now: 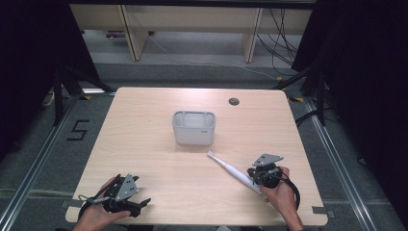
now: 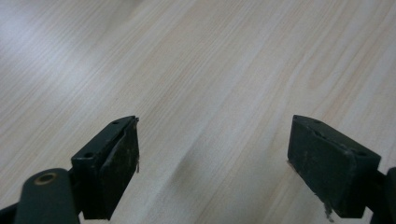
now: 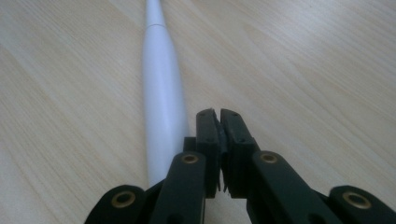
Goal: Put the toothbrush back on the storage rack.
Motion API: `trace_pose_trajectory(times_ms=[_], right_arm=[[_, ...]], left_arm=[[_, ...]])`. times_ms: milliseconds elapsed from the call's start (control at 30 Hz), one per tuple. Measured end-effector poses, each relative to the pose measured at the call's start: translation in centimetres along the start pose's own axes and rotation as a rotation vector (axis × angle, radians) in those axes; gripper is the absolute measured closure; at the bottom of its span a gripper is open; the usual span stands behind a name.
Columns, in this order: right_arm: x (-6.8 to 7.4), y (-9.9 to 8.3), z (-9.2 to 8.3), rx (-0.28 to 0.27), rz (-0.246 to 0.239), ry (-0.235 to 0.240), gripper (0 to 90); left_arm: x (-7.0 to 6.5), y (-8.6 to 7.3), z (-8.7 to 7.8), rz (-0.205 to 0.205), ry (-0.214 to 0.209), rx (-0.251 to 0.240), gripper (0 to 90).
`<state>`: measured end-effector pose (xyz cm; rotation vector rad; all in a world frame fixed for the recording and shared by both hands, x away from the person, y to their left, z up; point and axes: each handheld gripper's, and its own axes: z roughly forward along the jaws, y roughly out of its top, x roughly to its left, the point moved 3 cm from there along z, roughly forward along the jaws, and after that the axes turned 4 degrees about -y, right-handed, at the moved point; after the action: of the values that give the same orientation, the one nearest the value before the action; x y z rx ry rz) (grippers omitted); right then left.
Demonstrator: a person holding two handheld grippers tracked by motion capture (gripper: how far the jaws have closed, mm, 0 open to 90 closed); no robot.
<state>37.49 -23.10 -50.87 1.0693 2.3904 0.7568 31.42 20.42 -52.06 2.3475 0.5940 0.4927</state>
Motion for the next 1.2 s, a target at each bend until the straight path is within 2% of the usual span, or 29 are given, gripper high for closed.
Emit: trace_pose_trajectory(times_ms=[33,67,100,133,167,233,300,367,433,467,533,567,633,667,700,733,767,833,900,933,967,1000,1033,1133,1167,1200], right_arm=[[0.1,0.0,0.0,0.002,0.006,0.006,86.9],[0.1,0.0,0.0,-0.001,0.006,0.014,86.2],[0.0,0.0,-0.1,-0.002,0.003,0.002,85.1],[0.0,0.0,-0.1,-0.007,0.007,0.002,84.5],[-0.1,0.1,-0.2,-0.015,0.001,0.001,83.1],[-0.1,0.2,-0.5,-0.008,0.022,0.003,77.5],[-0.3,0.6,-1.0,-0.002,0.014,-0.001,74.0],[-0.7,1.2,-1.6,0.007,0.028,0.017,67.5],[-0.8,1.4,-1.8,0.009,0.032,0.015,65.2],[-0.6,1.6,-1.9,0.027,0.057,0.037,63.1],[-0.6,2.0,-2.0,0.038,0.070,0.052,60.8],[-0.5,2.3,-1.8,0.060,0.039,0.062,58.6],[-0.4,2.4,-1.7,0.065,0.037,0.063,57.5],[-0.3,2.6,-1.7,0.090,0.021,0.080,56.8],[-0.3,2.7,-1.5,0.098,0.005,0.078,56.0],[0.0,2.8,-1.4,0.120,0.020,0.091,54.5],[-0.1,3.0,-1.2,0.119,-0.015,0.095,54.4],[0.2,3.2,-0.9,0.148,-0.013,0.114,53.2],[0.5,3.6,-0.4,0.180,-0.034,0.131,52.9],[0.5,3.6,-0.4,0.180,-0.034,0.131,52.9],[0.4,3.7,-0.3,0.189,-0.053,0.137,52.8],[0.6,3.8,0.0,0.213,-0.051,0.133,52.8],[0.7,4.1,0.3,0.236,-0.078,0.142,52.8],[0.9,4.4,0.6,0.256,-0.080,0.136,52.8],[1.0,4.5,0.7,0.263,-0.099,0.142,52.9],[1.0,4.6,0.9,0.269,-0.111,0.146,53.0]], left_arm=[[-0.1,0.0,0.1,-0.003,-0.005,-0.012,16.4],[0.0,0.0,0.0,0.005,-0.006,0.008,16.4],[0.1,0.0,-0.1,0.010,-0.005,0.021,16.4],[0.1,0.0,0.0,0.007,0.000,0.005,16.4],[0.1,0.0,0.0,0.008,0.001,0.003,16.3],[0.1,0.0,-0.1,0.010,-0.004,0.016,16.4],[0.0,-0.1,0.0,-0.002,-0.003,0.009,16.4],[0.0,-0.1,0.0,-0.010,-0.004,0.007,16.4],[-0.1,-0.1,0.0,-0.012,-0.003,0.008,16.4],[0.0,-0.1,0.0,-0.005,-0.005,0.008,16.4],[0.0,-0.1,0.1,-0.004,-0.002,0.004,16.4],[0.0,-0.1,0.1,-0.001,-0.002,0.004,16.4],[0.0,-0.1,0.1,-0.005,-0.005,0.004,16.4],[0.1,-0.1,0.1,0.002,-0.003,0.005,16.4],[0.1,-0.1,0.1,0.003,0.000,0.006,16.4],[0.1,-0.1,0.1,0.005,0.000,0.006,16.4],[0.1,-0.1,0.1,0.004,-0.001,0.005,16.4],[0.1,-0.1,0.1,-0.001,-0.003,0.005,16.4],[0.2,-0.1,0.1,0.006,0.003,0.010,16.4],[0.1,0.0,0.1,-0.004,0.001,-0.001,16.4],[0.0,0.0,0.2,-0.014,-0.006,-0.009,16.4],[0.1,-0.1,0.1,-0.005,-0.008,0.001,16.3],[0.2,-0.1,0.1,0.001,0.003,0.007,16.4],[0.2,0.0,0.0,0.000,0.000,0.000,16.4],[0.1,0.0,0.1,-0.011,-0.002,-0.011,16.4],[0.2,-0.1,0.0,0.000,-0.002,0.003,16.3]])
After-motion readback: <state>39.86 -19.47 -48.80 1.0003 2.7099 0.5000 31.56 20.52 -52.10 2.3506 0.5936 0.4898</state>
